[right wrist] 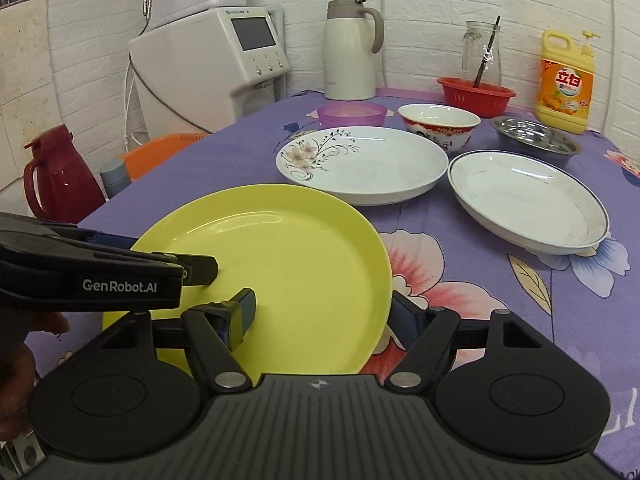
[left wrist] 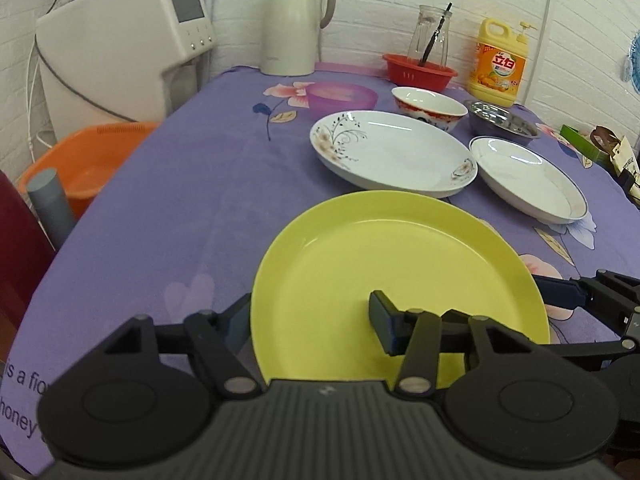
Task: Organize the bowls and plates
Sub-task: 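Reach the left tool to the yellow plate rim and close on it, then lift the yellow plate with the left tool toward the floral-print plate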
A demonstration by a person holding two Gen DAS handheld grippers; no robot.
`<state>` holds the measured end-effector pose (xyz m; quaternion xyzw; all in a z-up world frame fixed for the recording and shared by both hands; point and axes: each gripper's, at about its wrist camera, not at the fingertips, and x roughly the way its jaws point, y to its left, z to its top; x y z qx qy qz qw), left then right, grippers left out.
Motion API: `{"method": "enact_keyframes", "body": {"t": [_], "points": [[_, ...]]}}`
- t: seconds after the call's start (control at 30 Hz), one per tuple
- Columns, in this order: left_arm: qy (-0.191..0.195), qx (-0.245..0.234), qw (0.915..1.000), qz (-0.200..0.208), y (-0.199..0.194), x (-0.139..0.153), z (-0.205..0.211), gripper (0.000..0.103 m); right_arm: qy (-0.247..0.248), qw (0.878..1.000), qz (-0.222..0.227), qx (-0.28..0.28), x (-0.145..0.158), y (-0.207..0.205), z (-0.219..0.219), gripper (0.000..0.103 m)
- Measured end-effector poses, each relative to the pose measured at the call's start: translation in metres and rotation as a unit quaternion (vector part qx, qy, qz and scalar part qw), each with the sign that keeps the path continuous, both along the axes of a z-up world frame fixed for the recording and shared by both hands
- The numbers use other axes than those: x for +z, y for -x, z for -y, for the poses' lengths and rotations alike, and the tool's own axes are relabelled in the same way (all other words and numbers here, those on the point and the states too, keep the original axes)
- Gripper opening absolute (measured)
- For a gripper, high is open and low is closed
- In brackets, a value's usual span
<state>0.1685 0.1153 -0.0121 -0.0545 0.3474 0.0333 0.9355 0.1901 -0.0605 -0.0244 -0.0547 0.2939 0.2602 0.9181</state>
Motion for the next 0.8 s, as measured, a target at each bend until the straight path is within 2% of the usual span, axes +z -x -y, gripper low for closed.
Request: {"method": "enact_keyframes", "body": {"t": [0.23, 0.33, 0.37, 0.47, 0.6, 0.7, 0.8], "points": [[0.002, -0.016, 0.9999, -0.001, -0.017, -0.009, 0.01, 0.051, 0.019, 1.0, -0.004, -0.023, -0.008, -0.012, 0.005, 0.103], [0.009, -0.026, 0.9996, 0.003, -0.018, -0.011, 0.006, 0.059, 0.015, 1.0, -0.003, -0.015, -0.009, -0.012, 0.007, 0.103], [0.011, -0.029, 0.9995, 0.001, -0.018, -0.01, 0.004, 0.066, 0.013, 1.0, -0.006, -0.011, -0.009, -0.012, 0.008, 0.103], [0.016, -0.028, 0.9992, 0.023, -0.014, 0.001, -0.007, 0.074, -0.011, 1.0, -0.014, -0.008, 0.001, -0.011, 0.022, 0.103], [0.041, -0.006, 0.9983, 0.042, -0.024, 0.013, -0.025, 0.074, -0.049, 0.998, 0.001, -0.031, 0.023, -0.026, 0.039, 0.103], [0.055, 0.005, 0.9975, 0.043, -0.03, 0.015, -0.028, 0.074, -0.08, 0.996, -0.018, -0.024, 0.027, -0.052, 0.037, 0.103], [0.054, 0.004, 0.9976, 0.042, -0.032, 0.014, -0.024, 0.074, -0.104, 0.993, -0.048, -0.012, 0.022, -0.079, 0.031, 0.103]]}}
